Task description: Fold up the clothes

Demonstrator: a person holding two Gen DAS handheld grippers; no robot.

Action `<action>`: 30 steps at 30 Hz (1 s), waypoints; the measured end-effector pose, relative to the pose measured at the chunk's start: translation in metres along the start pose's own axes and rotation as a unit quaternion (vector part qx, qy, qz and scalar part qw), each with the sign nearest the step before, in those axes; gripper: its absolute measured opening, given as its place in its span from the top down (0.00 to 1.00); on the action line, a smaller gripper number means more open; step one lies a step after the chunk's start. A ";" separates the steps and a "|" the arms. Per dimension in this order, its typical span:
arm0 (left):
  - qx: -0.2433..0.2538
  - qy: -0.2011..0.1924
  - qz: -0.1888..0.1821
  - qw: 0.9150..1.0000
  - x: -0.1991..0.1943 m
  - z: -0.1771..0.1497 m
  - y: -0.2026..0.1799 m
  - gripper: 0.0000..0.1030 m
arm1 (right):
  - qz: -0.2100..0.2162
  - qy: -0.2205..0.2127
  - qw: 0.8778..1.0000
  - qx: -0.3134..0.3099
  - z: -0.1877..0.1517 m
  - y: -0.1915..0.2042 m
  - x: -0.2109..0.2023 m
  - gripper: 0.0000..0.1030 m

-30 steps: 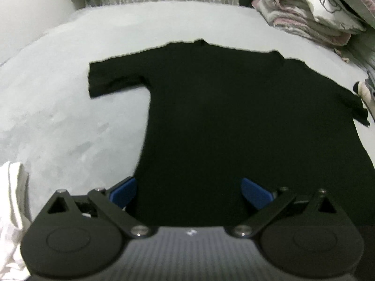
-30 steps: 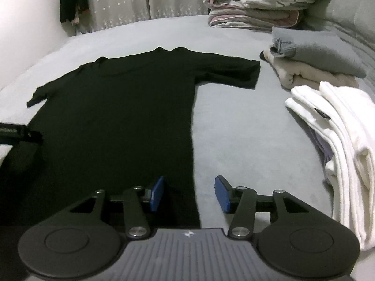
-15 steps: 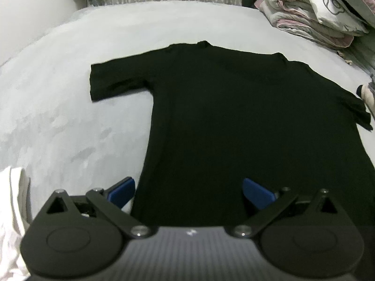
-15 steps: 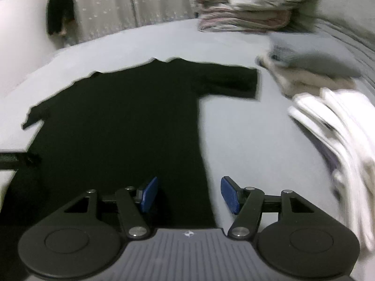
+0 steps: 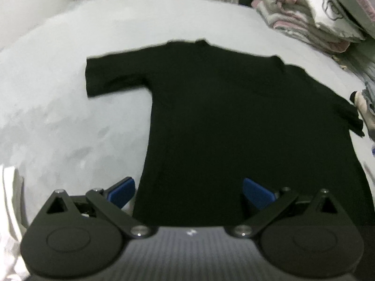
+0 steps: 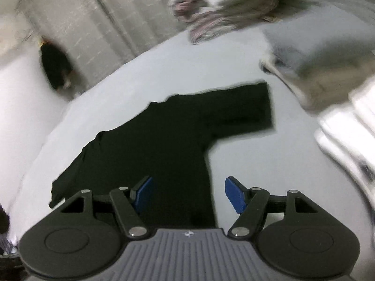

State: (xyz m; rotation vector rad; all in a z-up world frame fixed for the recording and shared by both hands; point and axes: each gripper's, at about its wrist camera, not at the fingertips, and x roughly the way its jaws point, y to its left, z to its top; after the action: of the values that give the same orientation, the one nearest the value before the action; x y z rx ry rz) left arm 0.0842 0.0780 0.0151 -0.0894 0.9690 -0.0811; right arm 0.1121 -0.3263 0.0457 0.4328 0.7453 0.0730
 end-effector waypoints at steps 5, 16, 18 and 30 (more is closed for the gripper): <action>-0.012 -0.007 0.013 1.000 0.003 0.002 0.006 0.00 | -0.056 -0.004 0.996 0.072 0.038 -0.038 0.036 0.34; 0.004 -0.025 0.040 0.999 0.007 0.002 0.002 0.00 | -0.086 -0.032 0.991 0.098 0.040 -0.069 0.056 0.92; 0.005 -0.026 0.041 0.999 0.007 0.002 0.003 0.00 | -0.087 -0.039 0.990 0.101 0.043 -0.068 0.057 0.92; 0.002 -0.026 0.040 0.999 0.006 0.005 0.008 0.01 | -0.108 -0.037 0.990 0.088 0.048 -0.076 0.058 0.90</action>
State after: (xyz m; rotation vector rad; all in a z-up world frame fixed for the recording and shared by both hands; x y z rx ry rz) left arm 0.0920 0.0856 0.0121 -0.0482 0.9200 -0.0063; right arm 0.1803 -0.4002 0.0086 0.5170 0.7232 -0.2117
